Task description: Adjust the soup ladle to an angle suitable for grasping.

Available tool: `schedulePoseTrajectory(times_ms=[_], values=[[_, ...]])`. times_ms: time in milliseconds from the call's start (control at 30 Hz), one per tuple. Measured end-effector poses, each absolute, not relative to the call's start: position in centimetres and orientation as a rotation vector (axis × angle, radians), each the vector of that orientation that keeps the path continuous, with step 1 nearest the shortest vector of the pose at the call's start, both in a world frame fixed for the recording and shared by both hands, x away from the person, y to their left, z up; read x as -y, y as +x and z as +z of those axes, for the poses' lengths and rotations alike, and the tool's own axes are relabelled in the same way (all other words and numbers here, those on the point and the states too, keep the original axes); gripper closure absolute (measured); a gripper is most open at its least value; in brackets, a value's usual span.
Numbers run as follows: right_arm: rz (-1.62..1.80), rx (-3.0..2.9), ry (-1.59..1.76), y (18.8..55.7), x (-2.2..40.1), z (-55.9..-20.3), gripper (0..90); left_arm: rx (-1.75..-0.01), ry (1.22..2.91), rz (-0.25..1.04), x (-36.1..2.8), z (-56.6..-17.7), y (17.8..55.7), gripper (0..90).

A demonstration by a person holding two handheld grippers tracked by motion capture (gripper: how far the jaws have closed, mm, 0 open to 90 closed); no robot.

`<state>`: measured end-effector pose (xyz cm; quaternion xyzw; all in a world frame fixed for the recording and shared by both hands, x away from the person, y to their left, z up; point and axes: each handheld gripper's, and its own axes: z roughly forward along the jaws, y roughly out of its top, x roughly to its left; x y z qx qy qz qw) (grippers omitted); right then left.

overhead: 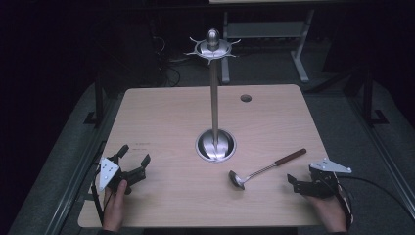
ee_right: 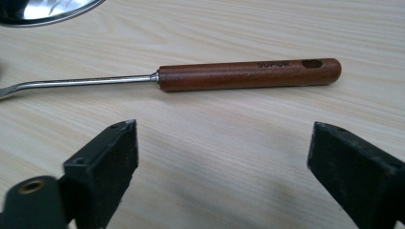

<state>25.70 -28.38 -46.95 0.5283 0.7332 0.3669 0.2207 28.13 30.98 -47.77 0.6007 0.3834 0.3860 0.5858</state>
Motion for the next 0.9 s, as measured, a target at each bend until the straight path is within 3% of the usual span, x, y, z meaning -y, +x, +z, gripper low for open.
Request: schedulePoseTrajectory(times_ms=[67, 433, 467, 600, 633, 667, 800, 900], values=[[1.016, -2.027, 1.467, 25.7, 28.4, -46.9, 13.7, -0.898, 1.390, 0.899, -31.1, -47.8, 28.1, 10.6], [1.049, -2.006, 1.470, 26.4, 28.8, -46.6, 46.0, -0.900, 1.381, 0.906, -31.2, -47.8, 28.2, 10.6], [1.042, -1.995, 1.466, 26.6, 28.9, -46.5, 54.2, -0.902, 1.388, 0.910, -31.2, -47.8, 28.2, 10.6], [1.035, -1.972, 1.478, 27.2, 29.4, -46.5, 69.9, -0.908, 1.387, 0.917, -31.2, -47.8, 28.1, 10.6], [1.035, -1.972, 1.478, 27.2, 29.4, -46.5, 69.9, -0.904, 1.389, 0.913, -31.2, -47.8, 28.1, 10.6], [1.026, -1.969, 1.485, 27.6, 29.6, -46.5, 77.9, -0.899, 1.390, 0.904, -31.2, -47.8, 28.2, 10.7], [1.012, -1.971, 1.487, 28.3, 29.9, -46.7, 88.1, -0.904, 1.386, 0.916, -31.2, -47.8, 28.1, 10.6], [1.002, -1.976, 1.485, 28.8, 29.9, -46.7, 89.6, -0.906, 1.385, 0.917, -31.2, -47.8, 28.1, 10.6]])
